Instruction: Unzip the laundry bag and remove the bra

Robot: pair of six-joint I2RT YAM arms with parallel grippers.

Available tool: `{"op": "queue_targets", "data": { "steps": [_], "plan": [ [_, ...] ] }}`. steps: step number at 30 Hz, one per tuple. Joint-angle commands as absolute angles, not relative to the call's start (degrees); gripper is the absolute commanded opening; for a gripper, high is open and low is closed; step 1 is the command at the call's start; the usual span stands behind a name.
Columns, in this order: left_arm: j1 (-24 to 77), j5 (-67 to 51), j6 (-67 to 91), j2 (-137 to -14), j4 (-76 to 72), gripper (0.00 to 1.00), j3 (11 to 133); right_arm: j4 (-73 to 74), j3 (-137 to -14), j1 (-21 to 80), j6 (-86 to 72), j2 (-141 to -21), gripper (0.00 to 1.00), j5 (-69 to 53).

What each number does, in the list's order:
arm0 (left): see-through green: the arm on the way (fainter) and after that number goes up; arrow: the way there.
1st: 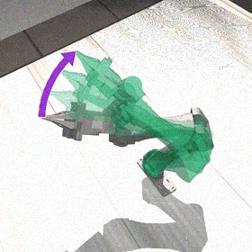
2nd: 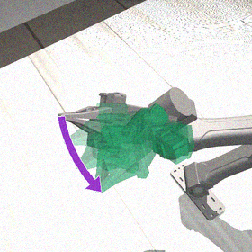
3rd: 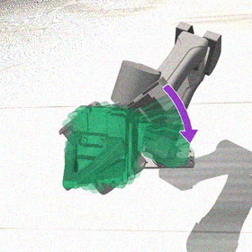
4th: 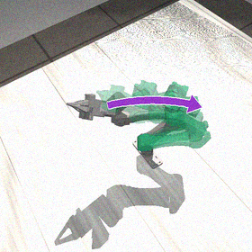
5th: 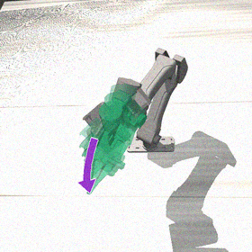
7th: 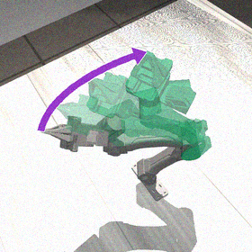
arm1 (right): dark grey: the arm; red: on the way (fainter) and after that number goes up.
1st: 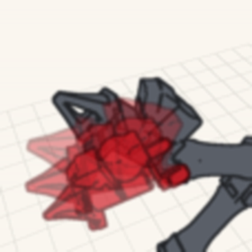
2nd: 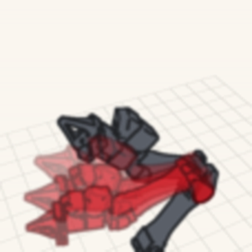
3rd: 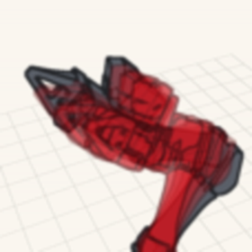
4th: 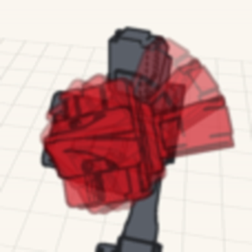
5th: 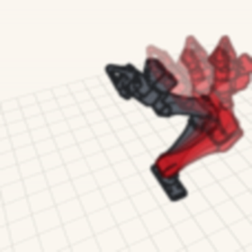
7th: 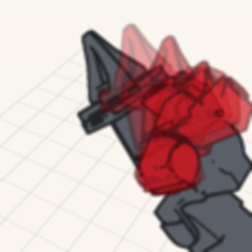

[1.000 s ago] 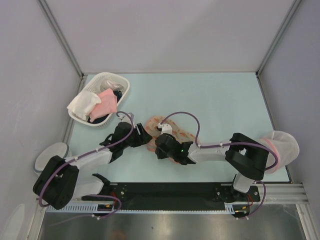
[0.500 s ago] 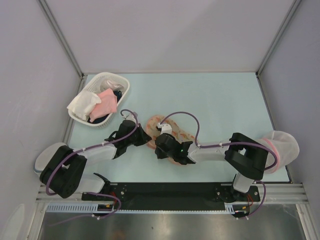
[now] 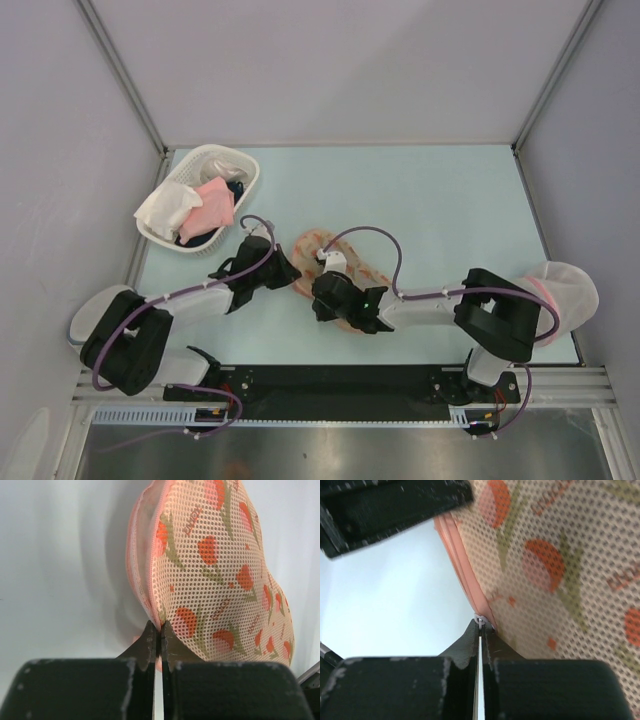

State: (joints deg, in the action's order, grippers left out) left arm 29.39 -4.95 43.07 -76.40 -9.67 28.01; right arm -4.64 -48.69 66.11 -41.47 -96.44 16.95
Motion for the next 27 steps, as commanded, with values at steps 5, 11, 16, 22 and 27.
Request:
{"op": "queue_targets", "data": {
  "steps": [5, 11, 16, 22, 27],
  "plan": [
    [26.37, -2.02, 39.99, -78.31, -11.07, 0.0, 31.99, -0.53, -44.74, 68.38, -45.17, -90.18, 0.0, 18.72],
    [25.49, -1.85, 39.2, -79.28, -10.55, 0.0, 33.57, 3.24, -42.63, 69.34, -47.19, -86.93, 0.0, 19.6],
    [24.79, -1.93, 38.76, -79.8, -10.28, 0.0, 34.36, 5.1, -40.35, 70.4, -49.22, -84.55, 0.0, 20.39],
    [24.35, -1.93, 38.32, -80.42, -10.11, 0.0, 35.16, 6.94, -39.55, 71.02, -50.89, -82.53, 0.0, 21.36],
    [24.35, -2.37, 37.53, -81.3, -10.11, 0.0, 36.47, 7.38, -39.29, 71.28, -51.06, -82.09, 0.0, 21.88]
  ]
}}
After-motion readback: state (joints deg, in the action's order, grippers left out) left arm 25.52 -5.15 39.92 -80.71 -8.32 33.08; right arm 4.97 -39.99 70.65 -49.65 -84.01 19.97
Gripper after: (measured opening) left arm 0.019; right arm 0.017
